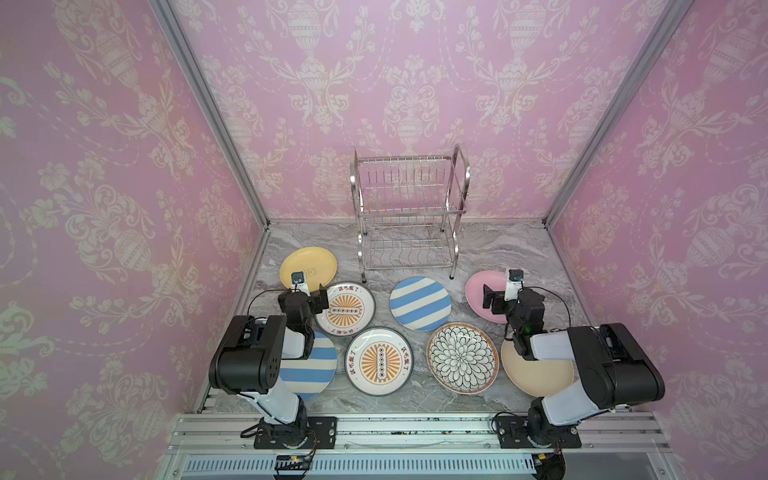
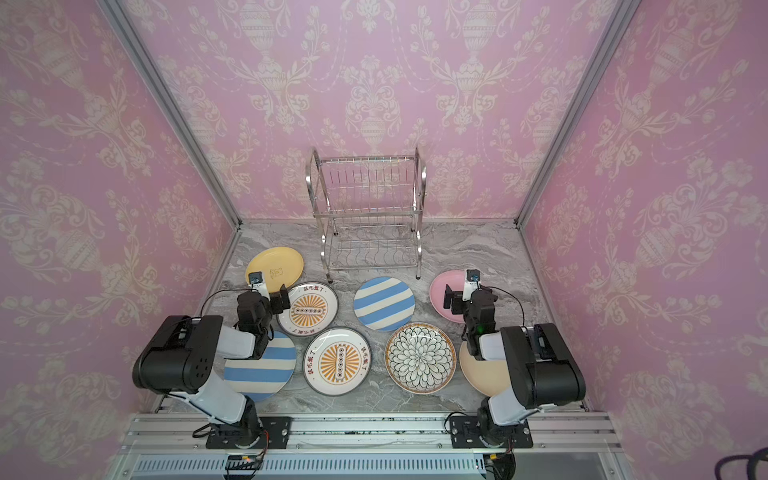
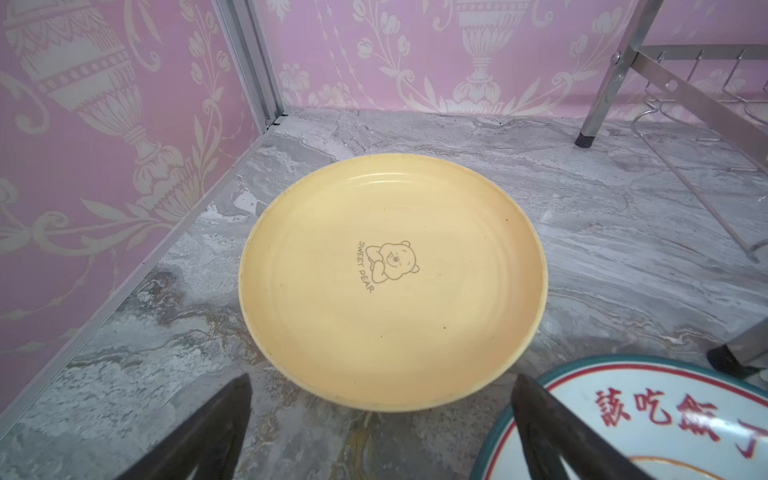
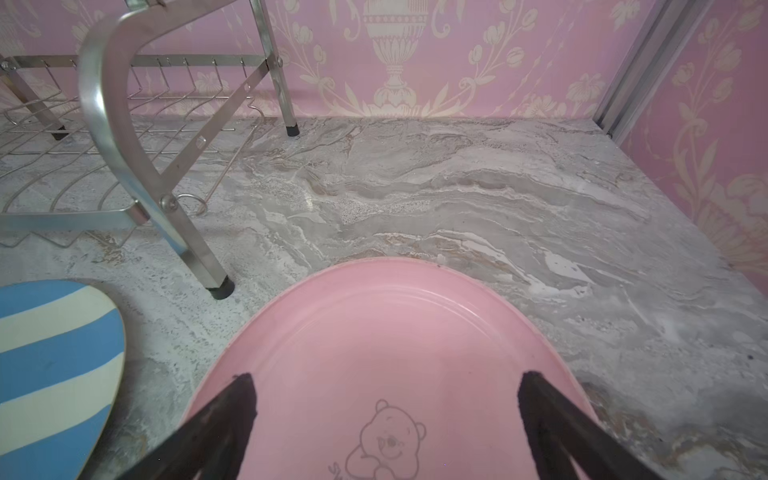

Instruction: Load the plates into the dish rack

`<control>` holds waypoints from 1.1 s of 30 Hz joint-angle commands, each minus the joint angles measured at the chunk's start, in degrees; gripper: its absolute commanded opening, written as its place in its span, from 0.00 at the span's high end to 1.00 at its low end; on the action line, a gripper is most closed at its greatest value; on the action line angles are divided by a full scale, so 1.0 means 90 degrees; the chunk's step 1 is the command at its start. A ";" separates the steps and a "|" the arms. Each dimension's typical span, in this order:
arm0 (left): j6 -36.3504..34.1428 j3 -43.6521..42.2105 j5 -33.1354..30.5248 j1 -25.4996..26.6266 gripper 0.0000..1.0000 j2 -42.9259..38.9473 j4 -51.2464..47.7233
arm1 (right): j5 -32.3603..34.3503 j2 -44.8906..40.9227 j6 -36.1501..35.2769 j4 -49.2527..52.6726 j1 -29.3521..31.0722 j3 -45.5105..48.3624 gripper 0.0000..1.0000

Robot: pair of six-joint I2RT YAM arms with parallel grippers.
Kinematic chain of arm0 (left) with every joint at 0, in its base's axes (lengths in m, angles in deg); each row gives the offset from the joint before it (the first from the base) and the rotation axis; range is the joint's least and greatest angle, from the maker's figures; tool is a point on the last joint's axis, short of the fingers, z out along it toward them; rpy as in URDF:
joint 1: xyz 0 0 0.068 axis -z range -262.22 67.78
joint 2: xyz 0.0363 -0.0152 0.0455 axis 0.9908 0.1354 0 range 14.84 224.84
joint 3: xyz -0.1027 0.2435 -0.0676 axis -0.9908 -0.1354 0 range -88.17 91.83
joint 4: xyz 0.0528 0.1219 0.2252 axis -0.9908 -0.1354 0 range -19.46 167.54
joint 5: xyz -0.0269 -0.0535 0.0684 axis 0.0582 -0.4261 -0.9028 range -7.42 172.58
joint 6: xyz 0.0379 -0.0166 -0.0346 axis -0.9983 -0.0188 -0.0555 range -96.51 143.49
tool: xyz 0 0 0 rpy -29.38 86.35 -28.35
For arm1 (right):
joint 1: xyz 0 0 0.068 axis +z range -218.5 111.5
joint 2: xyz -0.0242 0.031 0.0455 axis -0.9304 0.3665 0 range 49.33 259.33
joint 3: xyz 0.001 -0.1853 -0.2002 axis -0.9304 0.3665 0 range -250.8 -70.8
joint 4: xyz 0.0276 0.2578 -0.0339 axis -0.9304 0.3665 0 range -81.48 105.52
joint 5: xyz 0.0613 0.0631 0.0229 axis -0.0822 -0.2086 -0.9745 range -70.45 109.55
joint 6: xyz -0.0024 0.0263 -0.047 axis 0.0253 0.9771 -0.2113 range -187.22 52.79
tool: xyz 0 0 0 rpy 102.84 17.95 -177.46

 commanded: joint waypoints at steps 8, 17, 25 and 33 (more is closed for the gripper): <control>-0.0056 0.0027 0.0122 -0.0070 0.01 -0.0007 0.0029 | -0.0155 0.0021 0.0031 0.0110 -0.0133 -0.0180 0.00; -0.0056 0.0030 0.0118 -0.0070 0.01 -0.0002 0.0029 | -0.0178 0.0028 0.0036 0.0098 -0.0143 -0.0178 0.00; -0.0056 0.0028 0.0124 -0.0070 0.01 -0.0007 0.0027 | -0.0208 0.0025 0.0049 0.0099 -0.0151 -0.0187 0.00; -0.0122 0.0084 0.0330 -0.0070 0.01 -0.0007 -0.0084 | -0.0228 0.0023 0.0058 0.0108 -0.0170 -0.0175 0.00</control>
